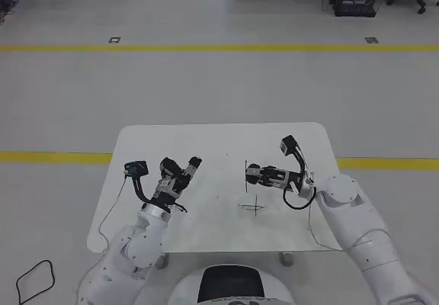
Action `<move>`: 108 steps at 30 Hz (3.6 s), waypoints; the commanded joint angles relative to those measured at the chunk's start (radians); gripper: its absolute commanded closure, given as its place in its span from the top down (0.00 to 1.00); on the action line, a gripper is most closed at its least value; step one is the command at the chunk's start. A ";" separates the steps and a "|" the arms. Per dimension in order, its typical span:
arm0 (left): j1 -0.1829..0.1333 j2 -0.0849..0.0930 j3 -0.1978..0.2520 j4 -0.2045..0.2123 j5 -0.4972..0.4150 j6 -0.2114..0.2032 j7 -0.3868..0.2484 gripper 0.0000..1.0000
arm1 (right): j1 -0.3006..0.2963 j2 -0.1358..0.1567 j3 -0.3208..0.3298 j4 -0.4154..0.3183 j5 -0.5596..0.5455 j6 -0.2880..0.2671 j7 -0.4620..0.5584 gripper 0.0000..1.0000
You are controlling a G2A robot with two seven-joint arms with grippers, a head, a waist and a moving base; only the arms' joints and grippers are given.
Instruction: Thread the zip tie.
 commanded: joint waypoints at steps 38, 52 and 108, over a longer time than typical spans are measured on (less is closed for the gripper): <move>-0.194 0.149 0.272 0.018 1.008 0.026 0.001 1.00 | 0.006 -0.012 -0.058 0.014 0.030 0.126 -0.191 0.00; -0.630 0.355 0.746 0.080 1.008 0.203 -0.137 1.00 | -0.006 -0.017 -0.075 -0.012 0.053 0.160 -0.261 0.00; -0.889 0.344 1.029 0.144 1.008 0.370 -0.188 1.00 | -0.013 -0.055 -0.148 -0.038 0.160 0.198 -0.473 0.00</move>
